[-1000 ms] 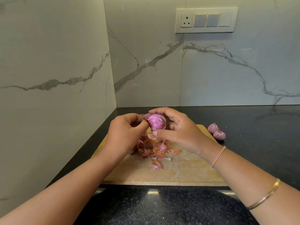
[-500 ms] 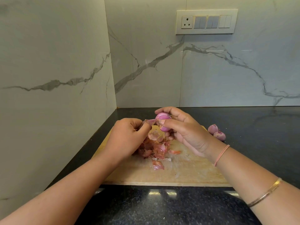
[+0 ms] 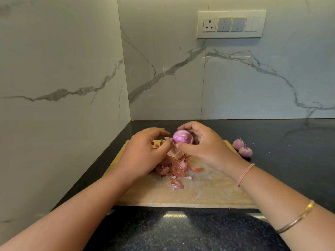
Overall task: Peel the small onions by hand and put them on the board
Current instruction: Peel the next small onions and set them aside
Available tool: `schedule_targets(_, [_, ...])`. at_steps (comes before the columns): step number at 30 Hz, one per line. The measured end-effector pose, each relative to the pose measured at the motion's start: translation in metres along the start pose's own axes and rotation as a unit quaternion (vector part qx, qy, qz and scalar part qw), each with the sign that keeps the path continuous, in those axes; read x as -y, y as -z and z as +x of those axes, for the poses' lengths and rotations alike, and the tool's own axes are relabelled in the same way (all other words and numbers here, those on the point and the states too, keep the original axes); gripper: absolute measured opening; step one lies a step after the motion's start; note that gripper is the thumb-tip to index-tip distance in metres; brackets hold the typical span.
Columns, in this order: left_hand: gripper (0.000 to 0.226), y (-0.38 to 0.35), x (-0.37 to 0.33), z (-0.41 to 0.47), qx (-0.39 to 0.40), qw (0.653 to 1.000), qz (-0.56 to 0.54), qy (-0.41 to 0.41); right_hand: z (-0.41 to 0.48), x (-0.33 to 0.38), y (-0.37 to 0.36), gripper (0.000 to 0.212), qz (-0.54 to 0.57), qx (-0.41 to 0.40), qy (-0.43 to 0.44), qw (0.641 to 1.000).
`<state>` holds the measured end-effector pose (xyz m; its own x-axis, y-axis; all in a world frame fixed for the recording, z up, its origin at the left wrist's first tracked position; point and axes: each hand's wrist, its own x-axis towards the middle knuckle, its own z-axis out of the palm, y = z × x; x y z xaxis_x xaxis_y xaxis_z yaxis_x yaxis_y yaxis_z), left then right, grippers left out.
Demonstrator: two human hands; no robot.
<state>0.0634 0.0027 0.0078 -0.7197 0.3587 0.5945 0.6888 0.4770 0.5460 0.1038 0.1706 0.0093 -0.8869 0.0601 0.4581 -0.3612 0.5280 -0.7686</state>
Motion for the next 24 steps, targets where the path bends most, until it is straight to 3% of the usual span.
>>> schedule_targets(4, [0.030, 0.003, -0.003, -0.003, 0.003, 1.000, -0.018, -0.021, -0.002, 0.003, -0.001, 0.041, -0.041, 0.006, 0.022, 0.999])
schedule_targets(10, [0.025, 0.003, -0.005, -0.004, 0.004, 0.999, -0.034, -0.011, -0.004, 0.006, -0.001, 0.045, -0.098, -0.009, 0.058, 0.994])
schedule_targets(24, [0.020, -0.003, -0.006, -0.005, -0.058, 0.996, 0.049, -0.041, -0.006, 0.012, -0.004, 0.041, -0.129, 0.007, 0.069, 0.989])
